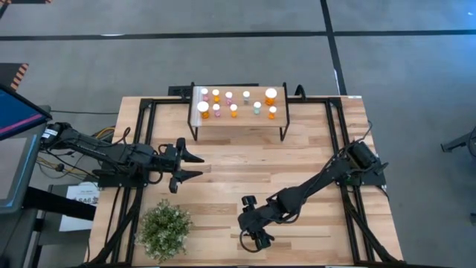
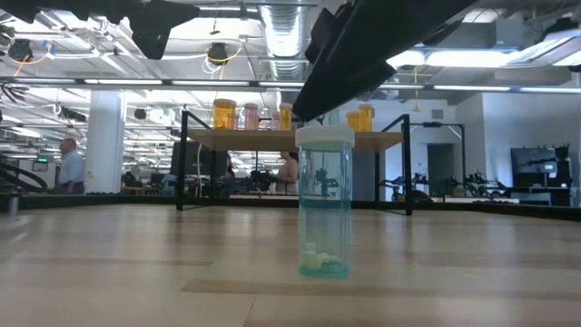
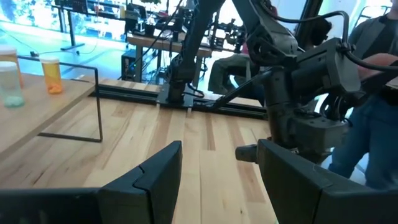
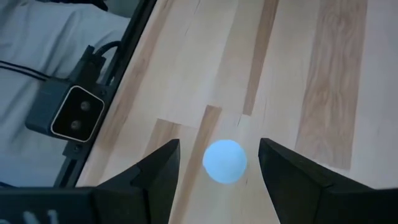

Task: Pick and place medicine bottles onto shelf by color
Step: Put the small green pill bottle on the shelf

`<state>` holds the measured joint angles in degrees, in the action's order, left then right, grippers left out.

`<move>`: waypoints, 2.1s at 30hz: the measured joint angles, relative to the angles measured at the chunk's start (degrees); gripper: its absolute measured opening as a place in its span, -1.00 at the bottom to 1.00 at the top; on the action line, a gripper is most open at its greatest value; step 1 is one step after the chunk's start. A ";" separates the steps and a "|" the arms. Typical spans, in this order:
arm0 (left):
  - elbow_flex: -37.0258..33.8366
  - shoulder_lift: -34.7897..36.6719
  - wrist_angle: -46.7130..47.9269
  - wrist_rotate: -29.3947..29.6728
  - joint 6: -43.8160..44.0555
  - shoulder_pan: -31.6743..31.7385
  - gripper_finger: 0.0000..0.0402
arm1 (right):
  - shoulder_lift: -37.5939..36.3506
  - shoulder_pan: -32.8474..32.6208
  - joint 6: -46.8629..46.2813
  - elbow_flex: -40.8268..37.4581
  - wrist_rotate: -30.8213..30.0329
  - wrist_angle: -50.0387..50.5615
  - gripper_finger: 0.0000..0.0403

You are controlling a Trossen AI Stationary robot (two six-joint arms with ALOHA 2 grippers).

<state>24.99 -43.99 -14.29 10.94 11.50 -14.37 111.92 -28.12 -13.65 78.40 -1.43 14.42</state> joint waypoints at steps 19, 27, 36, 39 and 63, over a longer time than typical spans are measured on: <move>0.00 -0.02 -6.15 -7.34 -1.39 -0.02 -0.02 | 0.00 -0.02 -1.38 -0.41 -0.28 -0.42 0.20; 0.00 -0.02 -5.86 -7.14 -1.37 -0.02 -0.02 | -0.02 -0.04 -2.80 -0.41 -0.57 0.44 0.20; 0.00 -0.02 -6.31 -7.11 -1.30 -0.02 -0.02 | 1.00 -0.76 -3.06 -0.43 -3.08 0.10 0.20; 0.00 -0.02 -7.10 -7.28 -1.28 -0.02 -0.02 | 1.22 -0.77 -3.19 -0.65 -3.04 0.20 0.20; 0.00 0.00 -7.40 -7.58 -1.19 -0.02 -0.02 | 1.84 -0.74 -4.45 -0.45 -2.99 0.08 -0.12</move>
<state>24.99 -43.99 -21.69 3.36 10.30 -14.39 113.75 -28.86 -18.09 77.95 -4.43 14.50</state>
